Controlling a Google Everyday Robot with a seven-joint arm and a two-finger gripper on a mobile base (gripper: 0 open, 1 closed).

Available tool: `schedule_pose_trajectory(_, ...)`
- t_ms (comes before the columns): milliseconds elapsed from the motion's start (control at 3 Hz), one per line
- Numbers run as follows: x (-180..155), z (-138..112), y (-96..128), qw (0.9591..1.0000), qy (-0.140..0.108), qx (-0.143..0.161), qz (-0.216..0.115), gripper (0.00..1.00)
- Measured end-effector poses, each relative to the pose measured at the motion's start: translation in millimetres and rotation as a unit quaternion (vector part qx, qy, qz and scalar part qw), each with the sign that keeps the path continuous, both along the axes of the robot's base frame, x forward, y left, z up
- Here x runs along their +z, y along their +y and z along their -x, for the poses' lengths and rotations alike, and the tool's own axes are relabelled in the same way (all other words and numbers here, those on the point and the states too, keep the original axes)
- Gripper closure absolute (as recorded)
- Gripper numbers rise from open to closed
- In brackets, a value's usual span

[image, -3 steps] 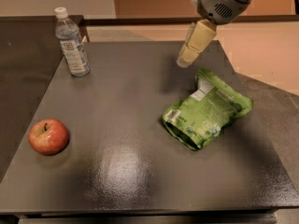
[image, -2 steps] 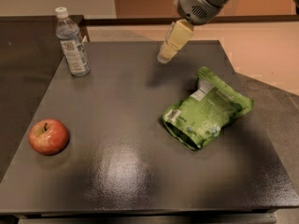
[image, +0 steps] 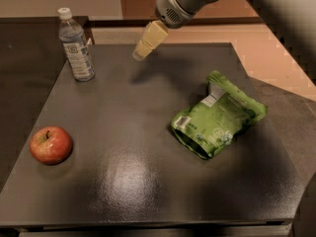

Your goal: Move blue plastic bottle near apple

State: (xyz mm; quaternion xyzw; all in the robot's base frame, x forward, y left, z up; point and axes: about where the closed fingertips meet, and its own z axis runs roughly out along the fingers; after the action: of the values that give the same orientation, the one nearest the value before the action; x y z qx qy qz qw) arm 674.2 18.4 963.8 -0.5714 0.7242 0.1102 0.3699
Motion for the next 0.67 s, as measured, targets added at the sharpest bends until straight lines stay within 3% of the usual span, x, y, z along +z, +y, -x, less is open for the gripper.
schedule_pose_trajectory(667, -7, -17, 68, 0.9978, 0.029, 0.018, -0.057, 0.00)
